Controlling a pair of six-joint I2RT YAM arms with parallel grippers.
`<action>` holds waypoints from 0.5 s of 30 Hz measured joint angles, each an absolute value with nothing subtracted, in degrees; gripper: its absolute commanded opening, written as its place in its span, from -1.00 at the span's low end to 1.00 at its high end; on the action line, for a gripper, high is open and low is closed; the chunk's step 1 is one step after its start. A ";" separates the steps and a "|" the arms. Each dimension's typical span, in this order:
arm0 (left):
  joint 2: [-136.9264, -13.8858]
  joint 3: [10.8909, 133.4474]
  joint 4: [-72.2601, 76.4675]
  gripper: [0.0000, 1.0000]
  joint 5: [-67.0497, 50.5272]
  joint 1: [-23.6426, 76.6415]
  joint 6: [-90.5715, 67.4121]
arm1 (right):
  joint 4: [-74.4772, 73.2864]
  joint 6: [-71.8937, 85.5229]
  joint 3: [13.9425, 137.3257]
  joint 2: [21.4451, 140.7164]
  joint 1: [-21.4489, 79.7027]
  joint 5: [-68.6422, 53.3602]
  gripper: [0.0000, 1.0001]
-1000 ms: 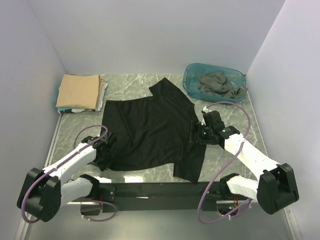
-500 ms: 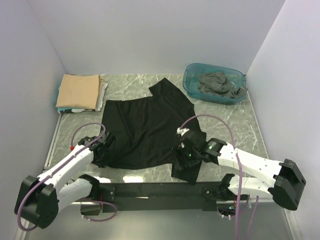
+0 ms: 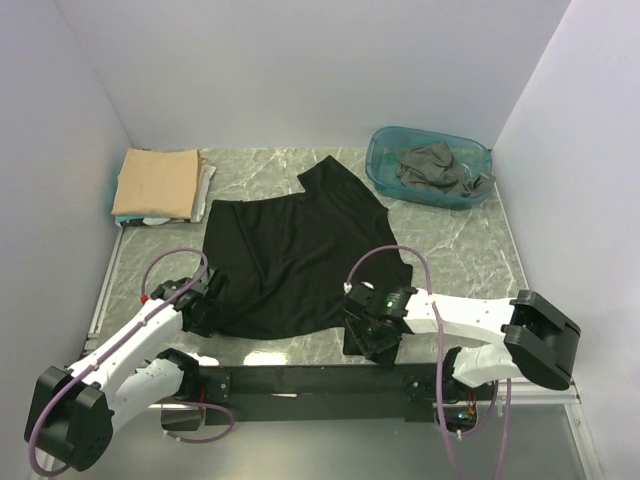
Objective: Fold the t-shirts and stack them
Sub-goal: Flatten the tshirt out
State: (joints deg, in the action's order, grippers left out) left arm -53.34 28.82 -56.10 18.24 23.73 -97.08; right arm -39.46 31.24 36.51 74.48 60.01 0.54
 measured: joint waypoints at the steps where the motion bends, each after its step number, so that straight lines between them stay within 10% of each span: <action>1: -53.34 28.60 -55.83 -0.99 18.04 23.73 -96.90 | -39.66 31.51 36.58 75.13 60.01 0.91 -0.19; 5: -53.34 28.32 -55.51 -0.99 17.69 23.73 -96.66 | -40.71 33.08 36.62 75.22 59.99 1.98 -0.94; 15: -50.74 28.32 -56.55 -0.99 17.15 23.73 -95.88 | -47.48 39.03 34.96 67.42 63.02 -5.02 -1.00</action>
State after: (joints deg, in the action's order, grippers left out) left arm -50.74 28.32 -56.55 17.15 23.73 -95.88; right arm -47.48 39.03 34.96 67.42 63.02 -5.02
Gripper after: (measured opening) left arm 0.015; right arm 0.014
